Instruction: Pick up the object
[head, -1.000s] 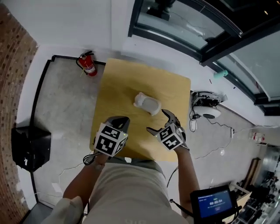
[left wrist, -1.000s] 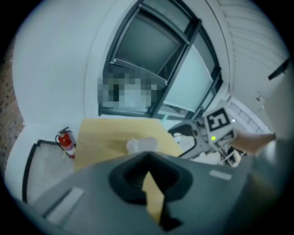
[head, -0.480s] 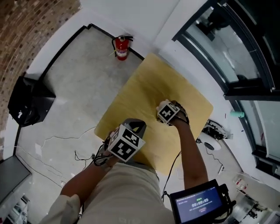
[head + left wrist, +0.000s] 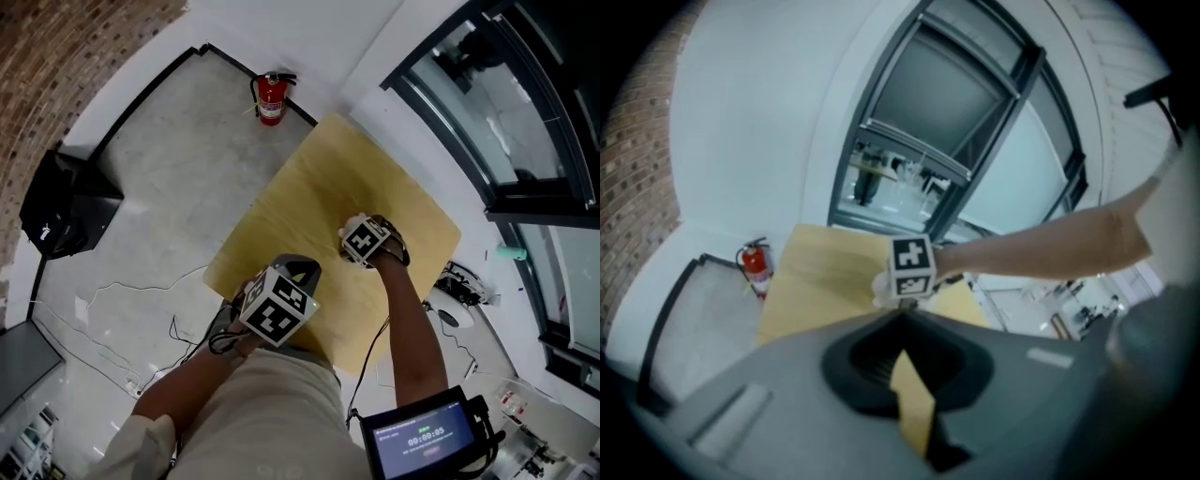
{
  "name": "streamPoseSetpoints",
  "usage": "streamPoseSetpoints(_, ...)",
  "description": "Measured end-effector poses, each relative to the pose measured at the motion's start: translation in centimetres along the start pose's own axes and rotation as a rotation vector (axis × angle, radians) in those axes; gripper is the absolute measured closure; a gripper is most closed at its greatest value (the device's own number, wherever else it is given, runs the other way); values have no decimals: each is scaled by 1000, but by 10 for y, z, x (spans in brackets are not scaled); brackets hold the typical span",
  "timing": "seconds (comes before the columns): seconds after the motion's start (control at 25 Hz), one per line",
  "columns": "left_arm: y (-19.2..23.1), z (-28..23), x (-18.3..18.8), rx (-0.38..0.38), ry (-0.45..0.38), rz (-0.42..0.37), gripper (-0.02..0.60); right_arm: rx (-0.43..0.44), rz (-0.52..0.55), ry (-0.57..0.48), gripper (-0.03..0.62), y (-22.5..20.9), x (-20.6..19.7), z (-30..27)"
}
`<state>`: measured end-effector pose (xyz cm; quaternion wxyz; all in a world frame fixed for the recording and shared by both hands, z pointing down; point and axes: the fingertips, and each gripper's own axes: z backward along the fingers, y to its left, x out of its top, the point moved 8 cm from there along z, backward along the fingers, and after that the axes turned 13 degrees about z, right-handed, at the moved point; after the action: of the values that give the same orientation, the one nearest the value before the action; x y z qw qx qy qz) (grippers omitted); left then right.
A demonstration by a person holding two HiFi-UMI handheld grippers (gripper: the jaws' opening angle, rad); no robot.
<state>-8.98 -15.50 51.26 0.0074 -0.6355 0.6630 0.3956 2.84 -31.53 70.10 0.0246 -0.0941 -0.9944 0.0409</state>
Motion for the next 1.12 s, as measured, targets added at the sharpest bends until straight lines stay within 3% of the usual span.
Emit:
streamPoseSetpoints(0.24, -9, -3, 7, 14, 6, -28, 578, -15, -32, -1, 123, 2, -3, 7)
streamPoseSetpoints(0.4, -3, -5, 6, 36, 9, -17, 578, -1, -77, -26, 131, 9, -8, 8)
streamPoseSetpoints(0.56, 5, 4, 5, 49, 10, -27, 578, -44, -172, -138, 132, 20, -11, 30)
streamPoseSetpoints(0.8, -4, 8, 20, 41, -16, -67, 578, -147, -338, -461, 132, 37, -23, 126)
streamPoseSetpoints(0.96, -25, 9, 56, 9, -54, -160, 578, -279, -459, -774, 132, 54, -50, 231)
streamPoseSetpoints(1.12, -64, 26, 88, -24, -98, -251, 578, -395, -537, -1134, 132, 100, -89, 332)
